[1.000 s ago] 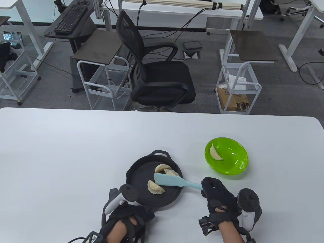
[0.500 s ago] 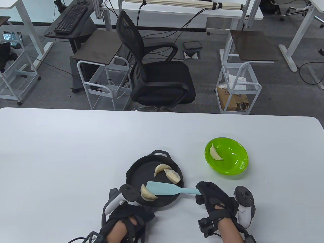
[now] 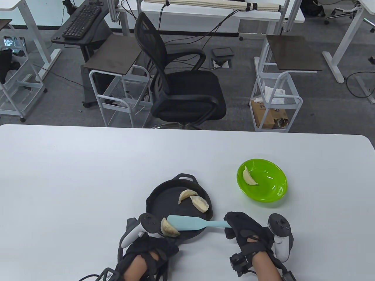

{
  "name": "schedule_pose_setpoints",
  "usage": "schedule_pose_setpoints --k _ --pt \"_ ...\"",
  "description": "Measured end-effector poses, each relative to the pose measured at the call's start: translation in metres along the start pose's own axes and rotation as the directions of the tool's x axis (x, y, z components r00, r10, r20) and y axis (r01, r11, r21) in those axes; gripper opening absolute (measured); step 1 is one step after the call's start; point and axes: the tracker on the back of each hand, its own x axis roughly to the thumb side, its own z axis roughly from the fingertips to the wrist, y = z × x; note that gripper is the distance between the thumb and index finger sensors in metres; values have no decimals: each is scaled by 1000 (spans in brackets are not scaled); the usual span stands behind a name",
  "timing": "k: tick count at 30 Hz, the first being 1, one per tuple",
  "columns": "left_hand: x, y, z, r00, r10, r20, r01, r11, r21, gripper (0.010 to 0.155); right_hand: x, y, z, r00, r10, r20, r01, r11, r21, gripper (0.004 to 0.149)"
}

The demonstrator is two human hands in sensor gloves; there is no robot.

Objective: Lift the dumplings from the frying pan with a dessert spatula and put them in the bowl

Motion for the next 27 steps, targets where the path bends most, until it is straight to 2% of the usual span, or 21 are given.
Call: schedule_pose_setpoints --k 4,8,14,18,27 --pt "0 0 0 1000 -3 -2 3 1000 2 63 -3 6 -2 1000 -7 -28 7 1000 22 43" --pt "0 0 0 1000 -5 -3 5 1000 3 63 -8 11 -6 996 -3 -88 11 996 92 45" --pt "0 0 0 1000 -5 -3 5 1000 4 63 -7 19 -8 994 53 -95 -34 980 195 50" --pt "0 0 0 1000 -5 -3 5 1000 4 63 -9 24 -9 993 19 -119 13 965 262 52" --pt "0 0 0 1000 -5 -3 5 1000 4 63 -15 29 -8 986 -52 -158 95 956 277 49"
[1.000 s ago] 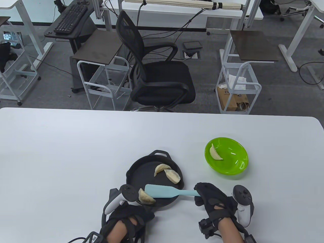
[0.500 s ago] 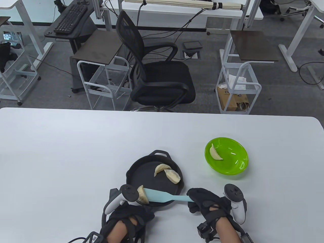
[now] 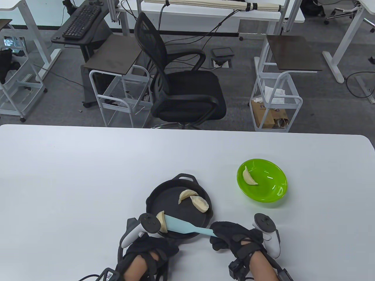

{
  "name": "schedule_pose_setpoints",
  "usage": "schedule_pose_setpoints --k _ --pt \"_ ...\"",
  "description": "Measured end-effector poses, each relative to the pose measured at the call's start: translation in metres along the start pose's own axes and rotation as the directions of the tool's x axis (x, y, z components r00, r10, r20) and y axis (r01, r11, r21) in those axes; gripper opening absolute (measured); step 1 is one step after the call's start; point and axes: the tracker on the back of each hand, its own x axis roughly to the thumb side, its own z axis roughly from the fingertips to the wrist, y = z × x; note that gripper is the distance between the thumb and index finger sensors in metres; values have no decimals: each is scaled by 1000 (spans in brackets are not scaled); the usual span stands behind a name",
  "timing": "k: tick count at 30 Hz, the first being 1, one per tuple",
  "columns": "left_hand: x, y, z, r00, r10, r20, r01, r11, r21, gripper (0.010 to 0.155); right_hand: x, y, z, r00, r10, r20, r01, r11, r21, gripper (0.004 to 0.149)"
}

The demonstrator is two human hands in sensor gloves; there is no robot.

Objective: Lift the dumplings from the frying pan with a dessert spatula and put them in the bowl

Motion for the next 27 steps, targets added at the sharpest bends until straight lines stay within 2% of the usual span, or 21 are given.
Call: schedule_pose_setpoints --k 19,27 --pt "0 0 0 1000 6 1 -6 1000 1 63 -2 2 4 989 -148 -17 148 989 3 51" --pt "0 0 0 1000 6 1 -6 1000 1 63 0 3 6 990 -143 3 143 989 -25 52"
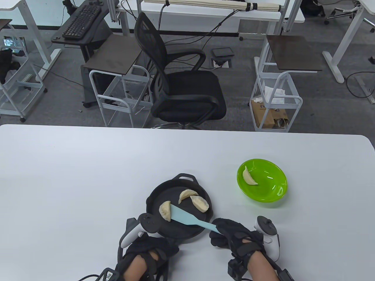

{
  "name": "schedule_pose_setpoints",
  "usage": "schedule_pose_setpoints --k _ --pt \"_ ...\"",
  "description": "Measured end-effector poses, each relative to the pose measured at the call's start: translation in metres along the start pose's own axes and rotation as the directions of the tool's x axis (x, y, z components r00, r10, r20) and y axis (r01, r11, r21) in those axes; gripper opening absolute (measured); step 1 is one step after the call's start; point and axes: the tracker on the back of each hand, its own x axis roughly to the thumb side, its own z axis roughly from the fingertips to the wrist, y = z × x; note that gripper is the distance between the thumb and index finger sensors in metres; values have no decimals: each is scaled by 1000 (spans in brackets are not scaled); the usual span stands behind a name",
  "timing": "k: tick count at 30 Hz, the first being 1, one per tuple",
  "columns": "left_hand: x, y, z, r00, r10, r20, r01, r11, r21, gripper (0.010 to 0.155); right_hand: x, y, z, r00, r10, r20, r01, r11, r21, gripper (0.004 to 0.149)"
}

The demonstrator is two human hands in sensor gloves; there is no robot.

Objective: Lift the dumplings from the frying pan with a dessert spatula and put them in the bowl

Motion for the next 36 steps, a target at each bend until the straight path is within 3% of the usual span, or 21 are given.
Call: schedule_pose_setpoints --k 17,36 --pt "0 0 0 1000 0 0 0 1000 0 63 11 1 13 990 -98 98 101 995 -24 52" --pt "0 0 0 1000 0 0 0 1000 0 63 17 -16 35 941 -254 225 305 923 -233 56"
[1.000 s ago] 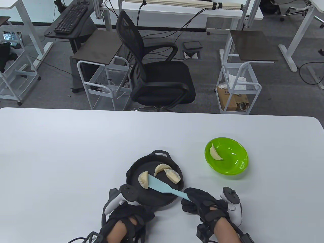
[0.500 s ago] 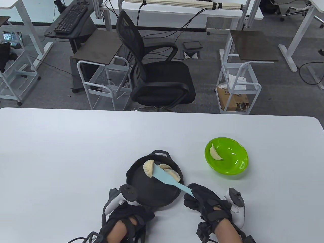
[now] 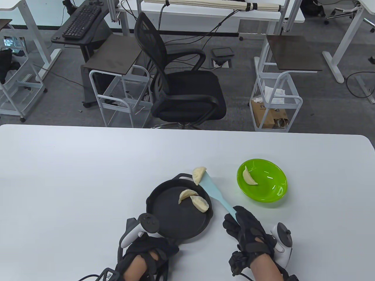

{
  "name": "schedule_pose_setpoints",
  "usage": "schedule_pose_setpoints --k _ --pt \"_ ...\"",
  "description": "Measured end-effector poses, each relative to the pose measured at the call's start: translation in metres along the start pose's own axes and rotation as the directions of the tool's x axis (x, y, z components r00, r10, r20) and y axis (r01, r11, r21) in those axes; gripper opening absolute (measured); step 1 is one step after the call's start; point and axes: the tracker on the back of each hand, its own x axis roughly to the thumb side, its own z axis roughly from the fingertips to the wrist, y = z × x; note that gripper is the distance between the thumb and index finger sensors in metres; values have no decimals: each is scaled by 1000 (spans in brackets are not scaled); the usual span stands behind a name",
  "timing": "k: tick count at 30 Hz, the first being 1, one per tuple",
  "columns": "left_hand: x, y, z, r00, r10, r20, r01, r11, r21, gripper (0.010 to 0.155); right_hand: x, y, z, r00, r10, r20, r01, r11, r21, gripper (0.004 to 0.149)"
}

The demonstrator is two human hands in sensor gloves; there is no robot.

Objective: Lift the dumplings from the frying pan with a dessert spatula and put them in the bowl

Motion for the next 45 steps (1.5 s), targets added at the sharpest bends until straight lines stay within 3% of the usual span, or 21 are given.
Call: schedule_pose_setpoints --k 26,45 --pt "0 0 0 1000 3 2 -3 1000 -1 63 11 -32 13 985 -115 130 149 942 -299 61" --pt "0 0 0 1000 3 2 -3 1000 -1 63 9 -47 8 991 -85 108 121 915 -385 61"
